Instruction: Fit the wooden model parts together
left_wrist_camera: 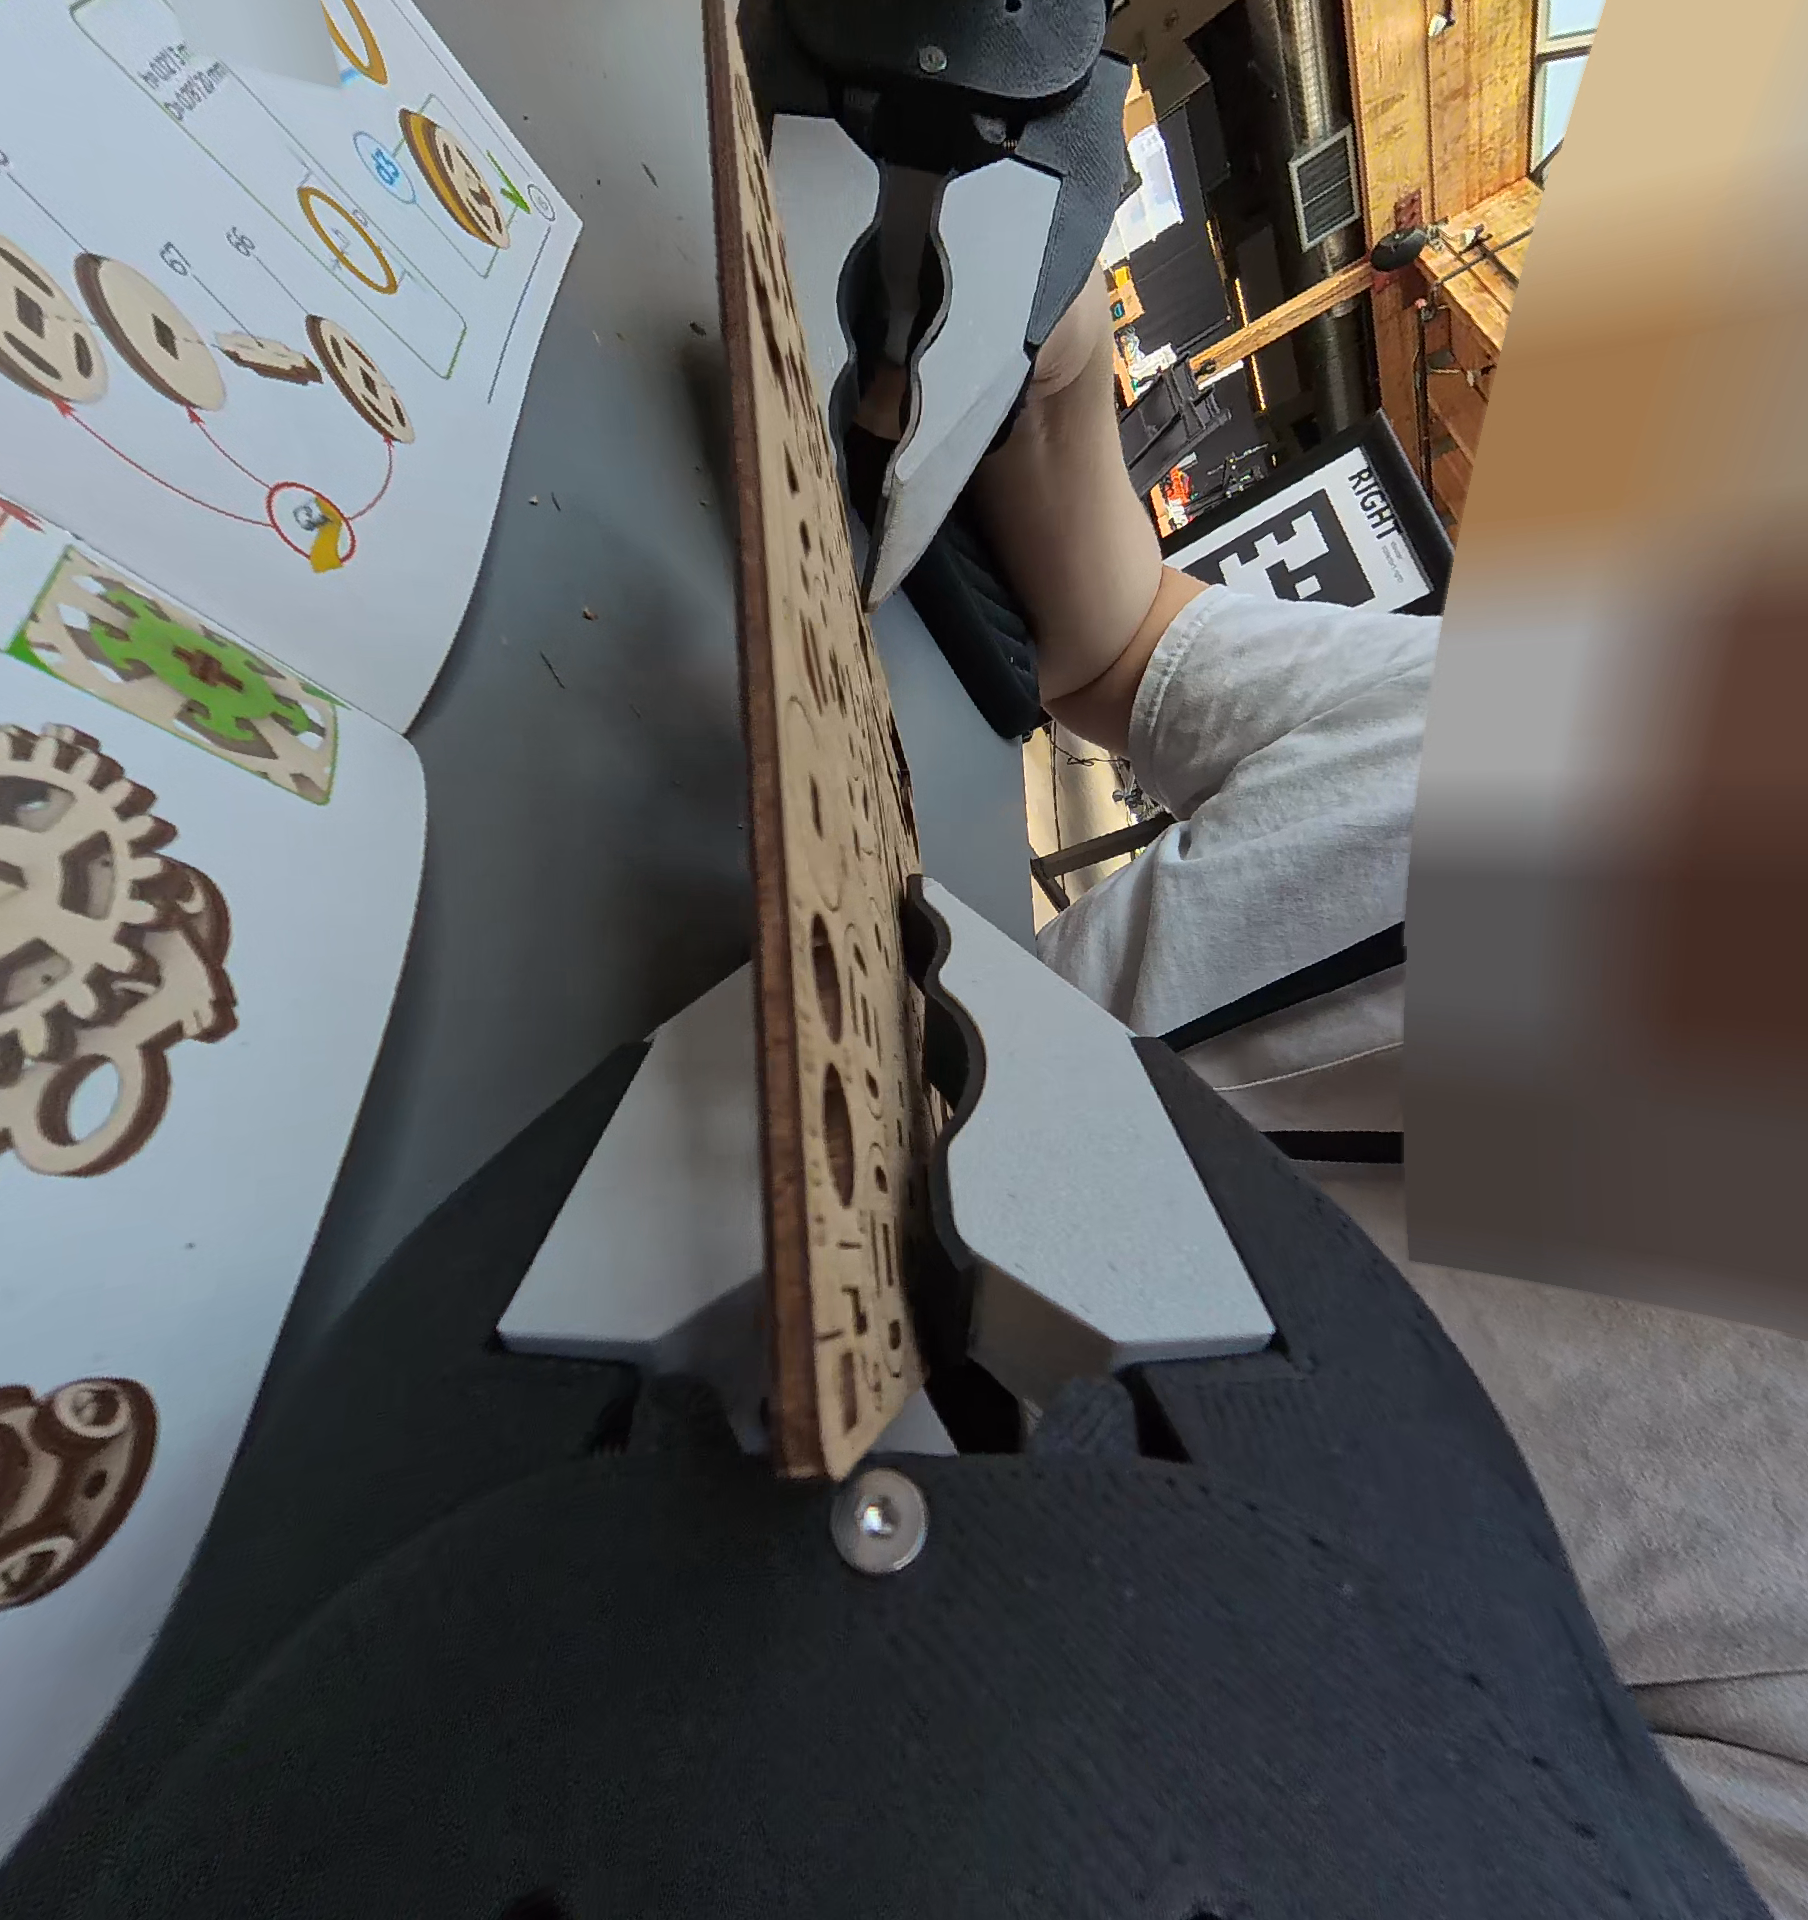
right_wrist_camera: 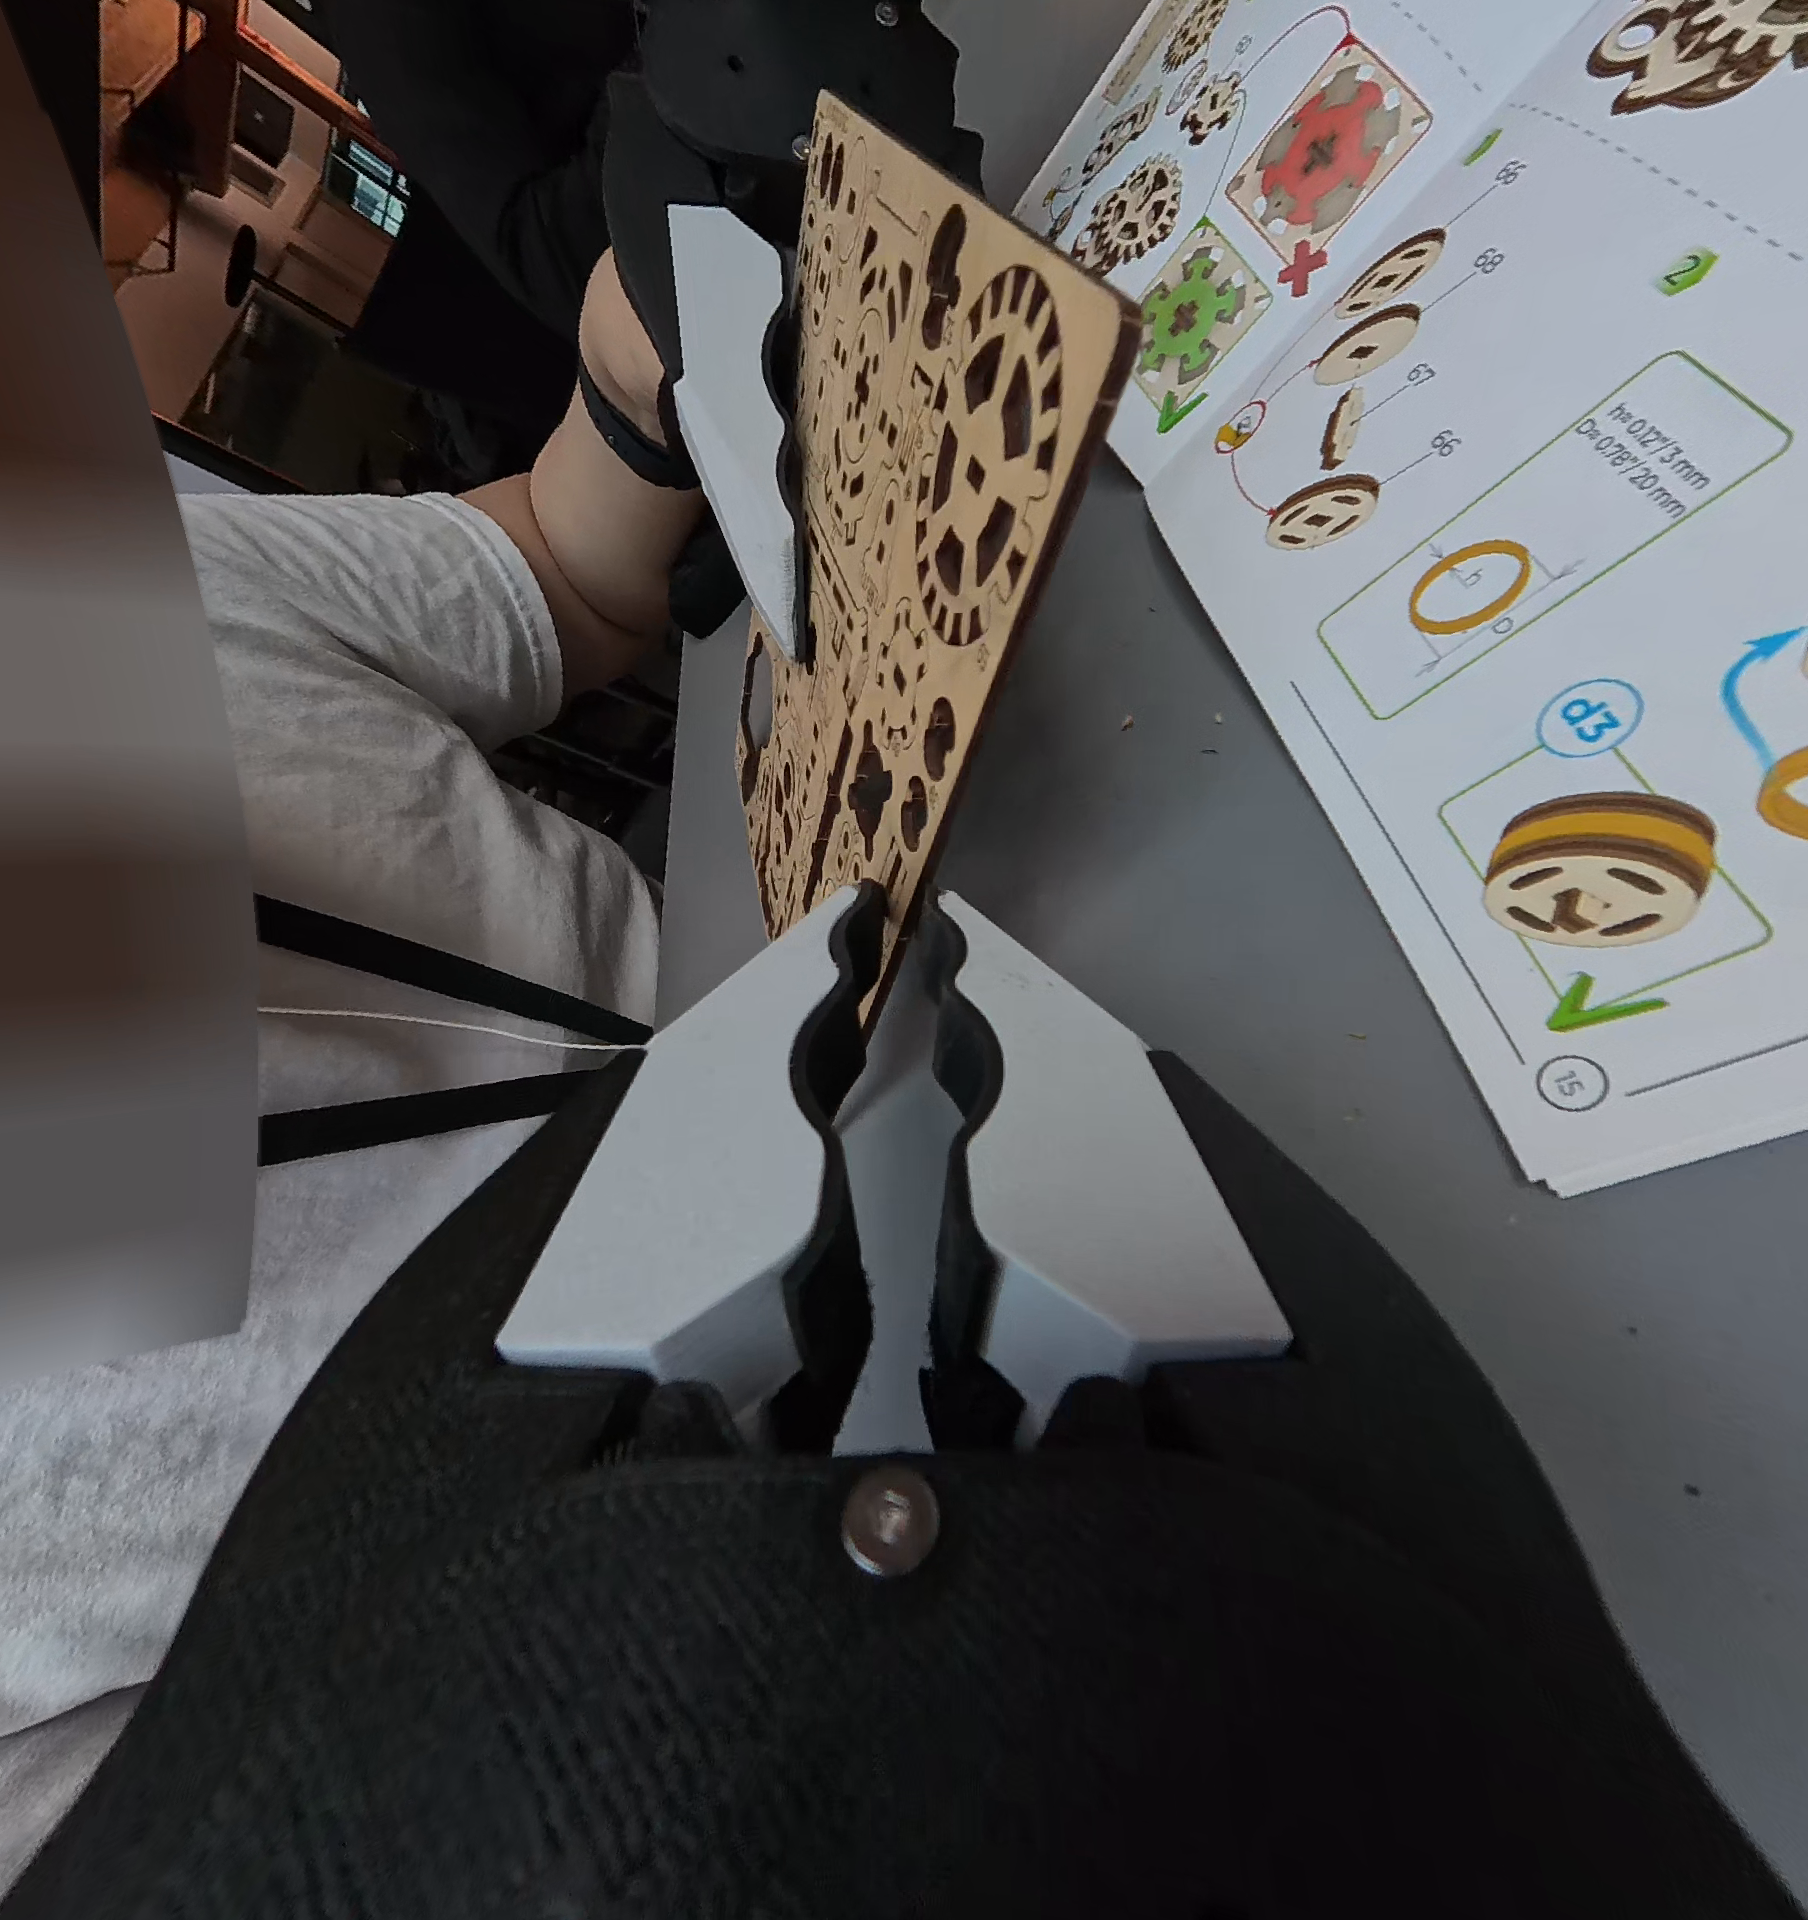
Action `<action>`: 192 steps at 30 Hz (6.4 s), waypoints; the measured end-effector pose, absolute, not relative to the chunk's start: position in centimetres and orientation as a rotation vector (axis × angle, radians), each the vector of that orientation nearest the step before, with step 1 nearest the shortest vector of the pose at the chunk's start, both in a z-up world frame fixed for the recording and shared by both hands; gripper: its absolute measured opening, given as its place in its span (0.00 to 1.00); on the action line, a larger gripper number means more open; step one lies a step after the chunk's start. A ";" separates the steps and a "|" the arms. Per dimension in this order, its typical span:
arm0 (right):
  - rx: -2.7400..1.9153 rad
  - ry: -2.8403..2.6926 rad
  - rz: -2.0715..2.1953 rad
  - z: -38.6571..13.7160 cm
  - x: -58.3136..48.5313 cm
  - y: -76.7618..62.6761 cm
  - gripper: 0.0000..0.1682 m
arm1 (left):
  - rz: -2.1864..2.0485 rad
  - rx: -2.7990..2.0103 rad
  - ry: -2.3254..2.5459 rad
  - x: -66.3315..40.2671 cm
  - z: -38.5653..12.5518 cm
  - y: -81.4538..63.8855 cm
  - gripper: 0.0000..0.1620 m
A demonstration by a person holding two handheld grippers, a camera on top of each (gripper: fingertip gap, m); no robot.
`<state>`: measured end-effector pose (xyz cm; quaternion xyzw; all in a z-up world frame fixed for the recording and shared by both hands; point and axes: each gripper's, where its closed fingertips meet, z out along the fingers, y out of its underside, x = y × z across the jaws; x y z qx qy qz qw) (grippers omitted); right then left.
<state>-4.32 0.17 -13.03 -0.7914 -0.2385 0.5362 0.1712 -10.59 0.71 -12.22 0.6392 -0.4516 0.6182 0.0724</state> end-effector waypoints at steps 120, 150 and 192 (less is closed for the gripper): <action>-2.304 -0.602 1.679 -13.2 -5.0 -1.2 0.03 | 1.839 1.941 -1.395 -10.9 -12.2 0.9 0.01; -2.293 -0.632 1.707 -13.2 -5.2 -1.5 0.01 | 1.832 1.924 -1.407 -10.9 -12.3 0.7 0.01; -2.334 -0.880 1.433 -14.5 -4.8 -2.2 0.05 | 1.822 1.897 -1.415 -10.9 -12.4 0.1 0.01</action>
